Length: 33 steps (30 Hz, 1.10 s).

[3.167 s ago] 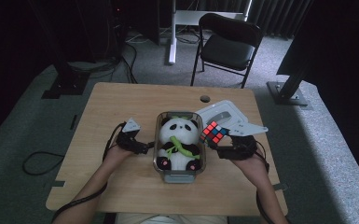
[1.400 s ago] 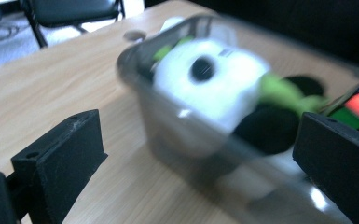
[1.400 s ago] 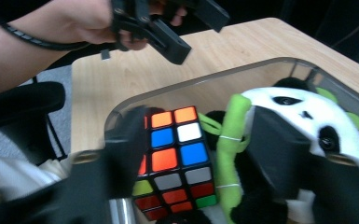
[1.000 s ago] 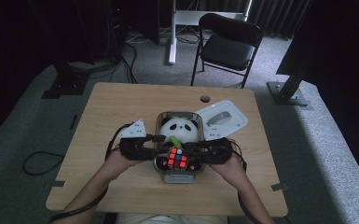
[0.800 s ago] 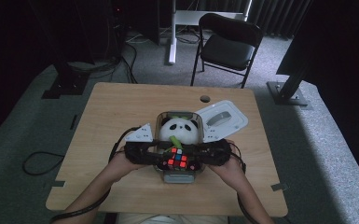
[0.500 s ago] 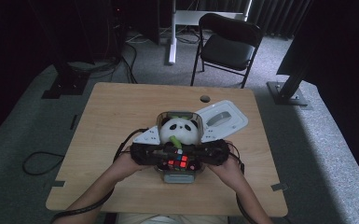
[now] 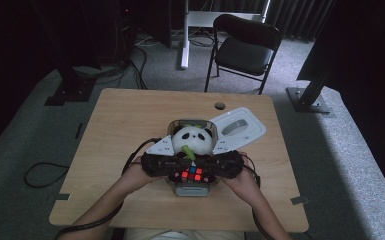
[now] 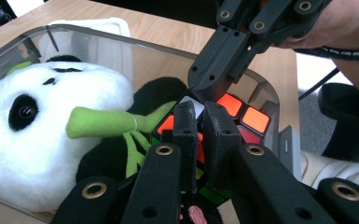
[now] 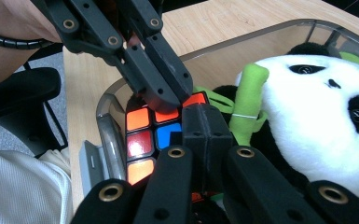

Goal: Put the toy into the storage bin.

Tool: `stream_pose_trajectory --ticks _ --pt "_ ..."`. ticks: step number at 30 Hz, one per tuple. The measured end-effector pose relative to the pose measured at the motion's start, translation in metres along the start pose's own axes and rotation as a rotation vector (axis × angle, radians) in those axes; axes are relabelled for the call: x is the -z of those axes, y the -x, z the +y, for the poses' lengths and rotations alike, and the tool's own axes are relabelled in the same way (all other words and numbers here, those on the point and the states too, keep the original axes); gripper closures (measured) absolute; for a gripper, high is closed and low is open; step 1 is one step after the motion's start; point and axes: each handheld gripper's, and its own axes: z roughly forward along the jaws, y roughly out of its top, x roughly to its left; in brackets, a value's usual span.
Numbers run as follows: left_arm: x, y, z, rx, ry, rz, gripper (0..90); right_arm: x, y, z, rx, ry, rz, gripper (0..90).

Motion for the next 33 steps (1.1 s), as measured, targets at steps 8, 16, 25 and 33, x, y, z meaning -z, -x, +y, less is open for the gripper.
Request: stream_pose_trajectory --ticks 8,16,25,33 --pt "-0.003 0.000 0.000 -0.019 -0.045 0.019 90.0 -0.004 0.001 -0.002 0.002 -0.019 0.000 90.0" --pt "-0.007 -0.003 -0.003 0.008 -0.072 0.013 90.0 -0.011 0.000 -0.001 0.021 -0.049 0.017 90.0" --pt "-0.014 -0.008 -0.003 0.007 -0.111 0.011 90.0 -0.019 0.001 -0.002 0.002 -0.088 -0.021 90.0" --pt "-0.020 -0.005 0.001 -0.054 -0.205 0.045 90.0 -0.027 0.001 0.003 0.002 -0.161 -0.046 90.0"
